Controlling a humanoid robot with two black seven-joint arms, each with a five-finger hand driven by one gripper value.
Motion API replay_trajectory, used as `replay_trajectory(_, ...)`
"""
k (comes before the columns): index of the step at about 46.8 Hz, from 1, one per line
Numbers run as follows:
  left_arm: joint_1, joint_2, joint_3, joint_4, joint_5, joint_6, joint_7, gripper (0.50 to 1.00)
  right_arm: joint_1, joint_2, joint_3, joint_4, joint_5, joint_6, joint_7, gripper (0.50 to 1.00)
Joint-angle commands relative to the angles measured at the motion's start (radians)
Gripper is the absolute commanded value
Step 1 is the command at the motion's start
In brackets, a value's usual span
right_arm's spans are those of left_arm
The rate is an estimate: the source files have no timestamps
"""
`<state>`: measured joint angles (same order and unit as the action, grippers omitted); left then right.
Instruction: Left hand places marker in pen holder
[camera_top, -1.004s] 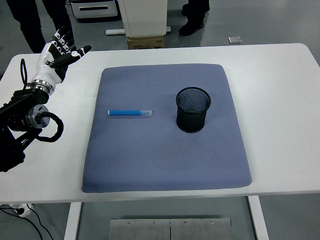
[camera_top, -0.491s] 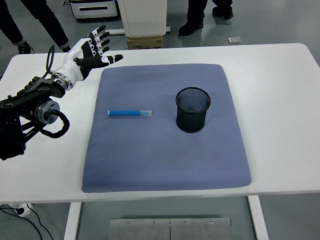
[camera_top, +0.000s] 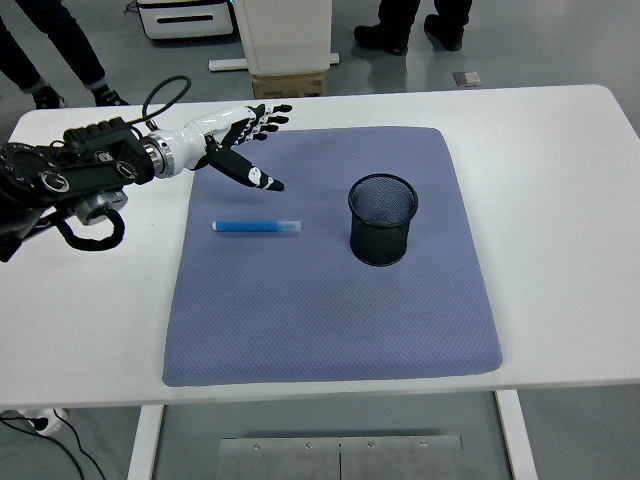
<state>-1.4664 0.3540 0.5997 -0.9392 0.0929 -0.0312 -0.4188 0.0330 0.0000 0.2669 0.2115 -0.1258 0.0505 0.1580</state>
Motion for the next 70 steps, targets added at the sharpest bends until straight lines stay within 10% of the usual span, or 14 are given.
replay_trajectory(1, -0.044, -0.027, 0.06, -0.021, 0.019, -0.025, 0.002, 1.0, -0.001, 0.0, 0.0, 0.0, 0.0, 0.0, 0.0, 1.0)
replay_trajectory(9, -0.094, -0.039, 0.138, -0.039, 0.137, -0.13, 0.006, 1.0, -0.001, 0.0, 0.0, 0.0, 0.0, 0.0, 0.0, 1.0)
replay_trajectory(21, -0.135, -0.052, 0.227, -0.038, 0.294, -0.138, 0.018, 1.0, 0.001, 0.0, 0.0, 0.0, 0.0, 0.0, 0.0, 1.0)
replay_trajectory(41, -0.15, -0.092, 0.258, -0.033, 0.304, -0.167, 0.195, 1.0, 0.001, 0.0, 0.0, 0.0, 0.0, 0.0, 0.0, 1.0)
replay_trajectory(70, -0.192, -0.151, 0.255, 0.003, 0.314, -0.265, 0.245, 0.974, -0.001, 0.0, 0.0, 0.0, 0.0, 0.0, 0.0, 1.0)
